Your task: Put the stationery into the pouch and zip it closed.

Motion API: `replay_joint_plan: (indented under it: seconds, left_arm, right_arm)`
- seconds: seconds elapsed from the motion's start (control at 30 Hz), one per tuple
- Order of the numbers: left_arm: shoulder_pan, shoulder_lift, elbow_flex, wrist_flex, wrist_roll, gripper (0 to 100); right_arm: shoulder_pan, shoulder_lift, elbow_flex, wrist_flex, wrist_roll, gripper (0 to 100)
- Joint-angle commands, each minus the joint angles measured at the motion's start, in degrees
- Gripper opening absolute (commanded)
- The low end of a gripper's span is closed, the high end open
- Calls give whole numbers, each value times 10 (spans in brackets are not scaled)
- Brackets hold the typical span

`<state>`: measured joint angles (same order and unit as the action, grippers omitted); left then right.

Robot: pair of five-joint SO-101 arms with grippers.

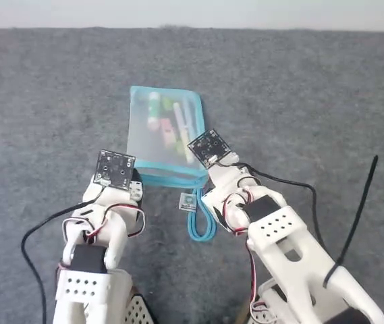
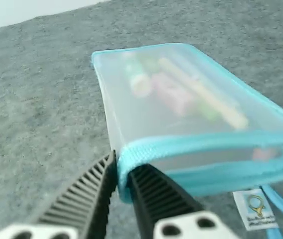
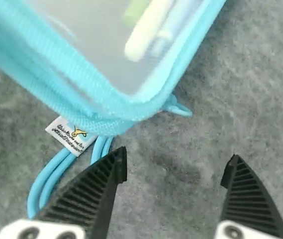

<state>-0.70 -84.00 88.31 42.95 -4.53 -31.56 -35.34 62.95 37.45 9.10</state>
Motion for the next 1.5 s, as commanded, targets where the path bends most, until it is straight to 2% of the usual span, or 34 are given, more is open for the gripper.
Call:
replay_joint_plan:
  seconds: [0.0, 0.17, 0.37, 0.5, 0.7, 1.03, 1.1, 1.3, 1.47]
  left_arm:
    - [4, -2, -26, -23, 3, 12]
    - [4, -2, -26, -25, 4, 12]
    - [8, -2, -26, -25, 4, 12]
    - [8, -2, -26, -25, 4, 12]
    - [9, -2, -22, -25, 4, 12]
    - [9, -2, -20, -25, 3, 12]
    - [9, -2, -20, -25, 3, 12]
    - [9, -2, -20, -25, 3, 12]
    - [9, -2, -14, -26, 2, 12]
  right_arm:
    - [-8, -25, -11, -11, -45, 303]
    - [-14, 31, -43, -16, -108, 303]
    - [-37, 172, -113, -73, -258, 305]
    - [-38, 258, -156, -132, -299, 305]
    - [-37, 340, -207, -163, -302, 304]
    - [-32, 353, -242, -160, -302, 299]
    - [-30, 353, -238, -158, -301, 260]
    - [-15, 374, -236, -176, -300, 5]
    - [9, 401, -236, -198, -300, 5]
